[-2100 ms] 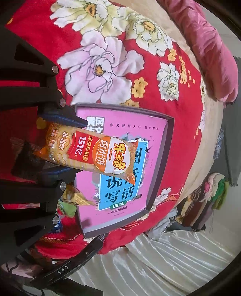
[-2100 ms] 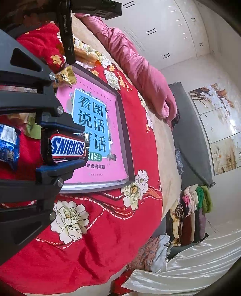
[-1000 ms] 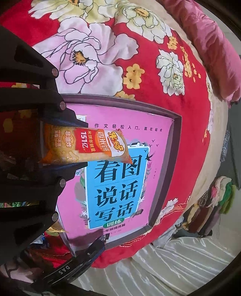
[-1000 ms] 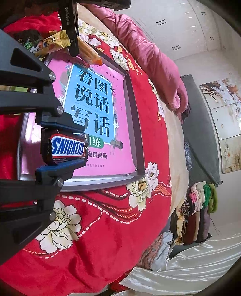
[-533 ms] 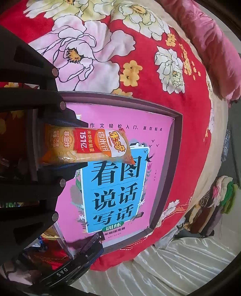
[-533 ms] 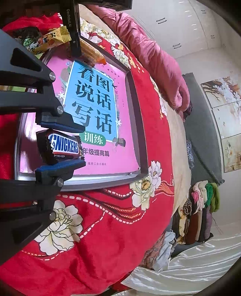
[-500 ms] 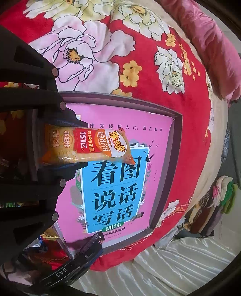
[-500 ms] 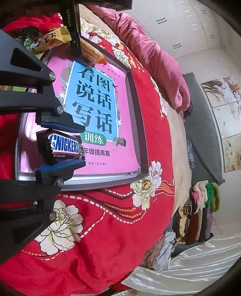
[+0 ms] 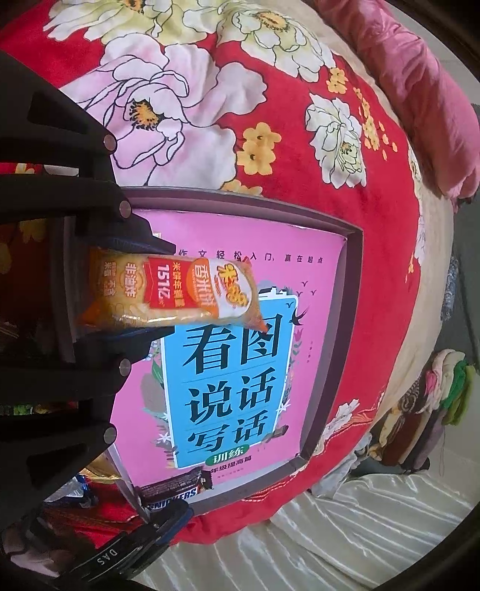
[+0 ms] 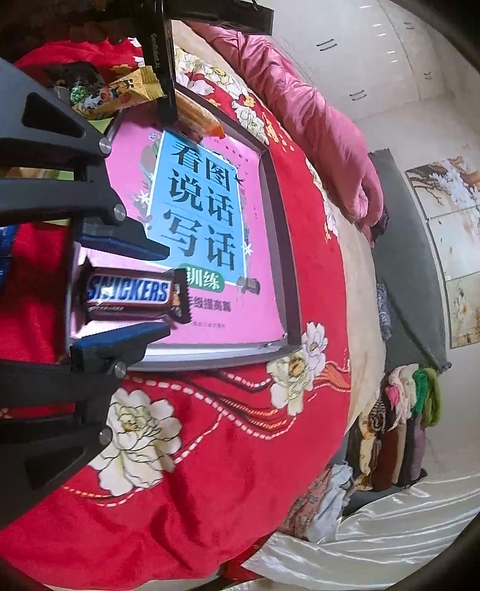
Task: Organize snacks
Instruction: 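Open both tools to drop the rice-cracker bag and Snickers bar in the tray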
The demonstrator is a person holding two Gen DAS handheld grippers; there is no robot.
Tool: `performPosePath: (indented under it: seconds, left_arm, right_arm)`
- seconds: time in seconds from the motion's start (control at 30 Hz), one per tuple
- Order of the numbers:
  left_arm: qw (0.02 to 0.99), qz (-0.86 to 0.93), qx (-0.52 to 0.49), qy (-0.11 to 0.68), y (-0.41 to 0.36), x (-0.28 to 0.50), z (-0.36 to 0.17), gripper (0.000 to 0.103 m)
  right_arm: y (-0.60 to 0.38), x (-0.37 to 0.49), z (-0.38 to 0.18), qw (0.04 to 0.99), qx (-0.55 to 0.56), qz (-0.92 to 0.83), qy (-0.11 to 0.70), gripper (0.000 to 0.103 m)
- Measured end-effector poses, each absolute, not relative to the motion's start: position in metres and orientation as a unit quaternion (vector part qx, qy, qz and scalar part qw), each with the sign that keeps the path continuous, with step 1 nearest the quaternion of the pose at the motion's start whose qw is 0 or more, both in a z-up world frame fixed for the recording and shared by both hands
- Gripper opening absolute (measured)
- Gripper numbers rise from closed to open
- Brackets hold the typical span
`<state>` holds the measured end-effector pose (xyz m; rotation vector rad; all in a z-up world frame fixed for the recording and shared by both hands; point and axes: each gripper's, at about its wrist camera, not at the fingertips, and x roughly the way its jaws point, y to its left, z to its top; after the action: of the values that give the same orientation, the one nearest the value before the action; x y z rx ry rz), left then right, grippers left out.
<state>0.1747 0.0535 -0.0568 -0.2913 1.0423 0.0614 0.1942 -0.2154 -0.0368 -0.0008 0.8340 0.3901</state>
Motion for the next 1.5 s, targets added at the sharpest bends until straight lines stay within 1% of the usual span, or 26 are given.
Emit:
performPosePath:
  seconds: [0.03,0.1,0.4,0.43,0.47,0.5,0.57,0.67,0.73,0.8,1.07,1.17,1.3,1.4,1.5]
  left_arm:
    - [0.857,0.028,-0.14,0.496,0.054,0.175,-0.056,0.042]
    - [0.857,0.026,-0.14,0.496,0.055,0.174,-0.056,0.043]
    - [0.862,0.024,-0.132,0.489,0.054,0.171,-0.051,0.057]
    - [0.862,0.022,-0.133,0.488,0.054,0.171,-0.05,0.058]
    - [0.863,0.021,-0.133,0.487,0.054,0.17,-0.049,0.059]
    - [0.864,0.02,-0.133,0.484,0.054,0.169,-0.047,0.062]
    - [0.868,0.019,-0.13,0.479,0.053,0.168,-0.043,0.065]
    - [0.871,0.016,-0.132,0.472,0.053,0.165,-0.035,0.068]
    - [0.873,0.015,-0.132,0.469,0.053,0.163,-0.031,0.072]
    - [0.876,0.016,-0.129,0.464,0.053,0.16,-0.027,0.074]
    - [0.884,0.012,-0.125,0.45,0.055,0.142,-0.011,0.077]
    - [0.887,0.01,-0.115,0.446,0.053,0.136,-0.008,0.078]
    - [0.889,0.009,-0.114,0.443,0.053,0.128,-0.004,0.08]
    - [0.889,0.006,-0.118,0.443,0.052,0.123,-0.003,0.085]
    - [0.885,-0.004,-0.131,0.447,0.052,0.121,-0.004,0.086]
  right_arm:
    - [-0.217,0.193,-0.037,0.894,0.003,0.189,0.405,0.035]
    - [-0.219,0.191,-0.037,0.893,0.007,0.19,0.408,0.035]
    - [-0.213,0.186,-0.032,0.893,0.003,0.209,0.398,0.035]
    - [-0.212,0.185,-0.031,0.892,0.003,0.212,0.398,0.036]
    - [-0.212,0.185,-0.031,0.892,0.004,0.213,0.399,0.041]
    - [-0.211,0.185,-0.03,0.892,0.007,0.215,0.398,0.046]
    - [-0.211,0.185,-0.029,0.892,0.009,0.218,0.395,0.048]
    - [-0.211,0.184,-0.028,0.893,0.012,0.22,0.392,0.049]
    - [-0.21,0.183,-0.027,0.894,0.013,0.222,0.39,0.052]
    - [-0.21,0.183,-0.026,0.894,0.016,0.224,0.388,0.054]
    - [-0.208,0.177,-0.02,0.894,0.019,0.237,0.38,0.056]
    - [-0.207,0.173,-0.017,0.895,0.019,0.241,0.376,0.061]
    - [-0.206,0.168,-0.014,0.894,0.018,0.243,0.375,0.064]
    - [-0.206,0.164,-0.013,0.895,0.018,0.244,0.374,0.067]
    - [-0.207,0.161,-0.012,0.894,0.02,0.246,0.373,0.069]
